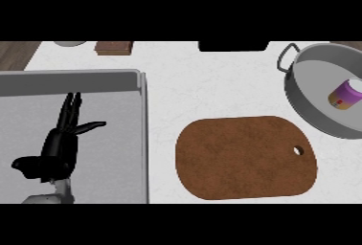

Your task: Pick the can from the cutting board and place it in the pot

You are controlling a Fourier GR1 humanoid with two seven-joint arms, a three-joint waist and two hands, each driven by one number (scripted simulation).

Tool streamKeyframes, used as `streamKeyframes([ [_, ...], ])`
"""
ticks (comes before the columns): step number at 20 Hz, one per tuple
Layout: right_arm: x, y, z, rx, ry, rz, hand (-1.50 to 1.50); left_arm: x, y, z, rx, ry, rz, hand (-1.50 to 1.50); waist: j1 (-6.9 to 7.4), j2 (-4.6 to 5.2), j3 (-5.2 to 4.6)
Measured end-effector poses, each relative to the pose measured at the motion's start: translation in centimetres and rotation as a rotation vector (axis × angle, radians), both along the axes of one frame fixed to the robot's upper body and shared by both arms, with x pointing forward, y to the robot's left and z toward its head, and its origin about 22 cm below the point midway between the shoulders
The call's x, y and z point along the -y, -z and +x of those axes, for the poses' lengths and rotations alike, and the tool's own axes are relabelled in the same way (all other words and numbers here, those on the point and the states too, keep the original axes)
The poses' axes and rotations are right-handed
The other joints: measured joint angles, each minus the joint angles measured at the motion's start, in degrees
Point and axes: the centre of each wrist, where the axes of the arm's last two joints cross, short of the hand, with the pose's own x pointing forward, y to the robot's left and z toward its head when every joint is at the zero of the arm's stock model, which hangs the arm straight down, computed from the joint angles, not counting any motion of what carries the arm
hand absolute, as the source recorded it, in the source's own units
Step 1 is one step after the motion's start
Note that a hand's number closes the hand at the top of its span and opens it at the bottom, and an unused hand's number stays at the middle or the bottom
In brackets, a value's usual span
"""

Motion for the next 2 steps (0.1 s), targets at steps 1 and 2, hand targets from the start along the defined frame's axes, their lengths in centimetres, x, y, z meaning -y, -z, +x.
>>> streamKeyframes([
  [1,-0.04,0.22,-0.59,0.007,0.010,-0.003,-1.50,0.00,-0.04,0.03,-0.001,0.003,0.000,0.00,0.02,0.02,-0.03],
  [2,0.24,0.19,-1.07,0.014,0.020,-0.007,-1.50,0.22,-0.09,0.22,-0.005,0.010,0.007,0.00,0.01,0.05,0.00],
])
